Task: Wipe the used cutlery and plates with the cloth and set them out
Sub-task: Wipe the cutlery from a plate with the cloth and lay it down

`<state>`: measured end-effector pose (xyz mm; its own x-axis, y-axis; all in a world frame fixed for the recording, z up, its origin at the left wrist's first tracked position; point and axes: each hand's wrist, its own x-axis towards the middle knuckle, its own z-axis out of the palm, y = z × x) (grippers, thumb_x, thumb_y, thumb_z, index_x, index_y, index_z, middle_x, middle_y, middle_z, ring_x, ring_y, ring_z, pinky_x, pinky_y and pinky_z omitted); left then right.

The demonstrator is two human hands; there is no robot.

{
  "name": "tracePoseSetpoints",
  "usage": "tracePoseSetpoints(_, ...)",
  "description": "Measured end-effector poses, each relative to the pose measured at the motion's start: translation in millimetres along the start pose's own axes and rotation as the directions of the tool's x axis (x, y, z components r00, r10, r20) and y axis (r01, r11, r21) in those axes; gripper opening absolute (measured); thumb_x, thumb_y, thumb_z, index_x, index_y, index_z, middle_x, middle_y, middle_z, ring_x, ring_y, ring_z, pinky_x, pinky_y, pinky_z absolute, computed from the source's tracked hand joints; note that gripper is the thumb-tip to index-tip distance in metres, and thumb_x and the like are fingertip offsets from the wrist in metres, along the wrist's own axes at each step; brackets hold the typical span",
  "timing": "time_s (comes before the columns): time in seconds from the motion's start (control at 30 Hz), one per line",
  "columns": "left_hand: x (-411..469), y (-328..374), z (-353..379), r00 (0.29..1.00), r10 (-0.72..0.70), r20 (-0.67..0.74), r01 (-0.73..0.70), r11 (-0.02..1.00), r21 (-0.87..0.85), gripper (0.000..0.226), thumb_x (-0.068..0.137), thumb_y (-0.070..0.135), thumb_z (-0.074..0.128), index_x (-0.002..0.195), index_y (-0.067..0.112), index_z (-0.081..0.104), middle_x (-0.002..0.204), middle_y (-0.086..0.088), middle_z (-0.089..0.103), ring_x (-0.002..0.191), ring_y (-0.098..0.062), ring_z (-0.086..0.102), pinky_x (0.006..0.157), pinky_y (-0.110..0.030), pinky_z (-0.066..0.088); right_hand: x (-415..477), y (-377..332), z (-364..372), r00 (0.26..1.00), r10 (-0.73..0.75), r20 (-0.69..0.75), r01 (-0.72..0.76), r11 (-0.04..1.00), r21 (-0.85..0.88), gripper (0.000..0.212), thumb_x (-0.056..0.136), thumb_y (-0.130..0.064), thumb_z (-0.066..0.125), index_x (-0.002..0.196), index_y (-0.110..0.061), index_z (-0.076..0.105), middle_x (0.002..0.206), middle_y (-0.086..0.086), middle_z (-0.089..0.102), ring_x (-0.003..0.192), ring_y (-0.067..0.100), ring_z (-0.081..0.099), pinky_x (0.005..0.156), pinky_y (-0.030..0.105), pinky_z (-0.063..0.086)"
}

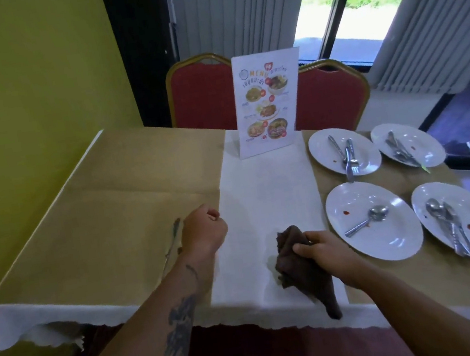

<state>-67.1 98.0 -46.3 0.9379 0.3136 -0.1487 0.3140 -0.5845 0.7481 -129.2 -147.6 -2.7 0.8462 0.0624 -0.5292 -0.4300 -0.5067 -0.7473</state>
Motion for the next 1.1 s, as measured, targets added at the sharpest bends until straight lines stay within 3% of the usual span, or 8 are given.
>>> tracePoseSetpoints(0.27, -33.1, 90.8, 99.8, 0.911, 0.139, 0.389, -0.152, 0.988, 0.002, 0.017, 0.085, 0.021, 0.054, 0.095, 0.026, 0.067, 0.101, -0.001, 0.066, 0.090, -0.023, 0.063, 0.074, -0.028, 0.050, -10.9, 41.8, -77.5, 0.981, -0.023, -0.191, 0.038, 0.997, 0.074, 0.021, 0.104, -0.026, 0.050, 0.096, -0.029, 0.070, 0.104, 0.003, 0.074, 0.100, 0.015, 0.067, 0.095, 0.034, 0.051)
tracePoseSetpoints(0.33, -44.9, 108.0, 127.2, 0.884, 0.155, 0.441, -0.181, 0.983, 0.016, 0.016, 0.086, 0.022, 0.056, 0.096, 0.025, 0.068, 0.103, -0.003, 0.068, 0.091, -0.023, 0.064, 0.078, -0.030, 0.053, -11.7, 58.8, -101.6, 0.974, 0.027, -0.226, 0.000, 0.993, 0.118, 0.028, 0.106, -0.032, 0.044, 0.099, -0.024, 0.070, 0.105, 0.008, 0.073, 0.100, 0.019, 0.067, 0.091, 0.033, 0.051)
tracePoseSetpoints(0.43, -60.1, 131.3, 165.8, 0.859, 0.180, 0.479, -0.227, 0.973, 0.042, 0.020, 0.086, 0.022, 0.057, 0.100, 0.022, 0.072, 0.105, -0.004, 0.070, 0.094, -0.024, 0.066, 0.085, -0.031, 0.054, -10.3, 89.1, -136.9, 0.957, 0.110, -0.270, -0.043, 0.969, 0.243, 0.035, 0.105, -0.040, 0.044, 0.106, -0.020, 0.073, 0.103, 0.008, 0.076, 0.100, 0.025, 0.070, 0.099, 0.043, 0.052)
tracePoseSetpoints(0.63, -73.0, 160.5, 227.5, 0.857, 0.226, 0.463, -0.370, 0.895, 0.248, 0.036, 0.085, 0.019, 0.062, 0.120, 0.019, 0.068, 0.121, -0.003, 0.063, 0.108, -0.022, 0.061, 0.093, -0.031, 0.052, -8.3, 138.1, -202.2, 0.944, 0.248, -0.216, -0.073, 0.797, 0.599, 0.031, 0.103, -0.032, 0.051, 0.118, -0.008, 0.063, 0.108, 0.018, 0.074, 0.101, 0.034, 0.071, 0.097, 0.046, 0.054)
tracePoseSetpoints(0.83, -82.2, 166.9, 253.9, 0.902, 0.198, 0.383, -0.368, 0.816, 0.446, 0.031, 0.076, 0.021, 0.067, 0.107, 0.020, 0.071, 0.105, 0.002, 0.064, 0.094, -0.020, 0.062, 0.082, -0.034, 0.058, -20.0, 160.1, -247.3, 0.956, 0.242, -0.163, -0.096, 0.789, 0.607, 0.028, 0.098, -0.021, 0.054, 0.120, -0.006, 0.061, 0.112, 0.022, 0.072, 0.106, 0.038, 0.068, 0.095, 0.048, 0.055)
tracePoseSetpoints(0.9, -84.9, 171.4, 259.2, 0.914, 0.186, 0.361, -0.348, 0.816, 0.462, 0.027, 0.074, 0.021, 0.068, 0.100, 0.021, 0.072, 0.099, 0.003, 0.065, 0.090, -0.019, 0.063, 0.079, -0.034, 0.059, -20.2, 163.6, -258.8, 0.961, 0.233, -0.148, -0.100, 0.794, 0.599, 0.026, 0.096, -0.018, 0.055, 0.118, -0.005, 0.062, 0.107, 0.022, 0.074, 0.100, 0.036, 0.070, 0.086, 0.043, 0.057)
tracePoseSetpoints(0.97, -89.2, 177.8, 259.6, 0.924, 0.159, 0.347, -0.309, 0.845, 0.436, 0.021, 0.076, 0.021, 0.067, 0.096, 0.022, 0.072, 0.095, 0.004, 0.067, 0.086, -0.018, 0.063, 0.078, -0.031, 0.058, -17.9, 164.7, -266.4, 0.966, 0.226, -0.124, -0.112, 0.801, 0.588, 0.024, 0.097, -0.016, 0.056, 0.117, -0.004, 0.063, 0.102, 0.021, 0.076, 0.096, 0.035, 0.073, 0.081, 0.040, 0.057)
tracePoseSetpoints(1.1, -92.9, 189.4, 258.9, 0.953, 0.028, 0.303, -0.116, 0.954, 0.277, 0.014, 0.087, 0.020, 0.065, 0.098, 0.019, 0.073, 0.092, 0.002, 0.070, 0.084, -0.016, 0.063, 0.078, -0.028, 0.055, -5.6, 163.1, -267.3, 0.962, 0.256, -0.097, -0.167, 0.830, 0.532, 0.023, 0.099, -0.021, 0.058, 0.118, -0.010, 0.064, 0.109, 0.016, 0.075, 0.103, 0.033, 0.070, 0.092, 0.044, 0.057)
